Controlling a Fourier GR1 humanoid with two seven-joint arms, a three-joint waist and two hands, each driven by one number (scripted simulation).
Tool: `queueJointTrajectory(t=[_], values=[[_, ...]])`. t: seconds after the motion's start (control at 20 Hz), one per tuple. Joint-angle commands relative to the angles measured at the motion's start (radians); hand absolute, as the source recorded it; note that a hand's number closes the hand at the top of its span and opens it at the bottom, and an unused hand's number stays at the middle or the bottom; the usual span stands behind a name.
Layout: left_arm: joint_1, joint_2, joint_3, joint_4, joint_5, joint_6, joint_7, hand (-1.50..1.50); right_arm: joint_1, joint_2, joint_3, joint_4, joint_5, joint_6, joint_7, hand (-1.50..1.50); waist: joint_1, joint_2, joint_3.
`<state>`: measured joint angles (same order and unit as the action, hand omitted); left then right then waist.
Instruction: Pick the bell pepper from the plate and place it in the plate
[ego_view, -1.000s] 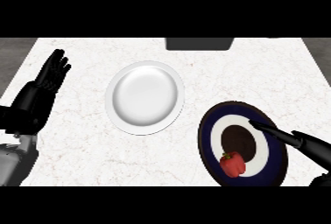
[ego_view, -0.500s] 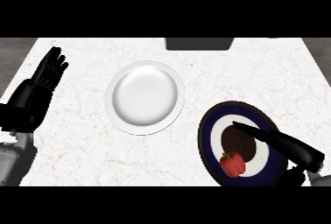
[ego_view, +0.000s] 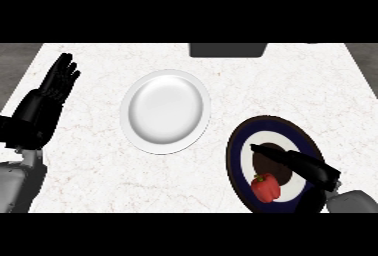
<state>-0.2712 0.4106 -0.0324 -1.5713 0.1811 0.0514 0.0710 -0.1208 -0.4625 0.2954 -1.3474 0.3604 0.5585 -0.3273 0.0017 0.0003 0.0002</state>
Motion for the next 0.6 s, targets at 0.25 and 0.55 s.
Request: queueJointTrajectory(t=[0.25,0.55], values=[[0.006,0.000,0.084,-0.013,-0.005,-0.084,0.040,0.00,0.053,0.108,0.052,-0.020,0.144,-0.034,0.053,-1.50,-0.002,-0.001,0.000],[-0.014,-0.018,0.058,-0.079,-0.019,-0.067,0.099,0.00,0.012,0.194,-0.040,0.088,0.126,-0.202,-0.073,1.50,0.001,0.000,0.001]])
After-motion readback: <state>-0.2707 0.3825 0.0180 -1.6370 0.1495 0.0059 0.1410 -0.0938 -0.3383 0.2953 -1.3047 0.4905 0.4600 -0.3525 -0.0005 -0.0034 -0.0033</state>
